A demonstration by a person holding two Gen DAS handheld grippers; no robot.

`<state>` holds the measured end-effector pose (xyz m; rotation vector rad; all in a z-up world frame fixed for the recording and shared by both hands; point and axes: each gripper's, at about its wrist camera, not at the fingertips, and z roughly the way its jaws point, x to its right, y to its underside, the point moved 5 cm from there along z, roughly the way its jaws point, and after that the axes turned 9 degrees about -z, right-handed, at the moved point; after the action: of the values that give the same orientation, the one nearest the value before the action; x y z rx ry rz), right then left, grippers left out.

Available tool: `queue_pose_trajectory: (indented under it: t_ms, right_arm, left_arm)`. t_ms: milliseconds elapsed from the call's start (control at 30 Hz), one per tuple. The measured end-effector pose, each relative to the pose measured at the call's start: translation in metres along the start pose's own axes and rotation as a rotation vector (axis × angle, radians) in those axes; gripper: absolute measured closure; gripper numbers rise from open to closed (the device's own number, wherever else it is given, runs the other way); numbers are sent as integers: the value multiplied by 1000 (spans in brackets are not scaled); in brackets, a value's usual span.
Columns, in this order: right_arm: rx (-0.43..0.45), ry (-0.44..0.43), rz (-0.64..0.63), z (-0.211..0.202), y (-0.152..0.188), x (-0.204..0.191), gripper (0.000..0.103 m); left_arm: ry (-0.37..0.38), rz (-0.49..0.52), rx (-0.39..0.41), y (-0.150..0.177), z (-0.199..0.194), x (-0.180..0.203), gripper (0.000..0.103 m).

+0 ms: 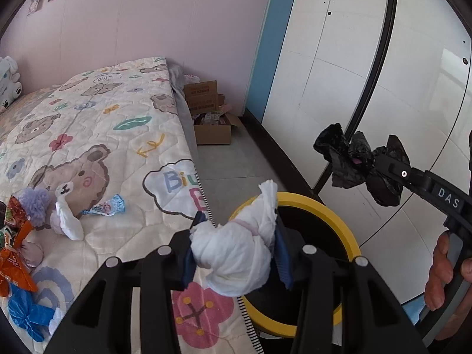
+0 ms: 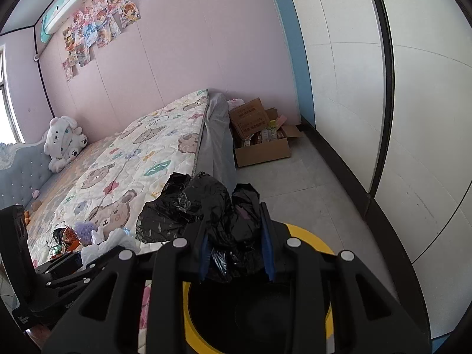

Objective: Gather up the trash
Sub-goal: 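Carry the tissue bundle and black bag over the yellow-rimmed bin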

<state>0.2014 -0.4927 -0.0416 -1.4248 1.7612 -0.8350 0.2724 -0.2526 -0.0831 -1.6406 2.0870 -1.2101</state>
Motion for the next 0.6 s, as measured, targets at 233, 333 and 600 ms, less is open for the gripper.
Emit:
queue_pose_trajectory:
  t_ms: [233,333,600]
  right_arm:
    - [-25,-7,37,18,8,13,75]
    - [-32,-1,54,26,10,19,75]
    - [-43,0,66,36,12,21,75]
  left_arm:
    - [20,-4,-51,8,26,14,62]
    - [27,3,-68,11,36,20,62]
    - [39,23,-101,20,56,32,62]
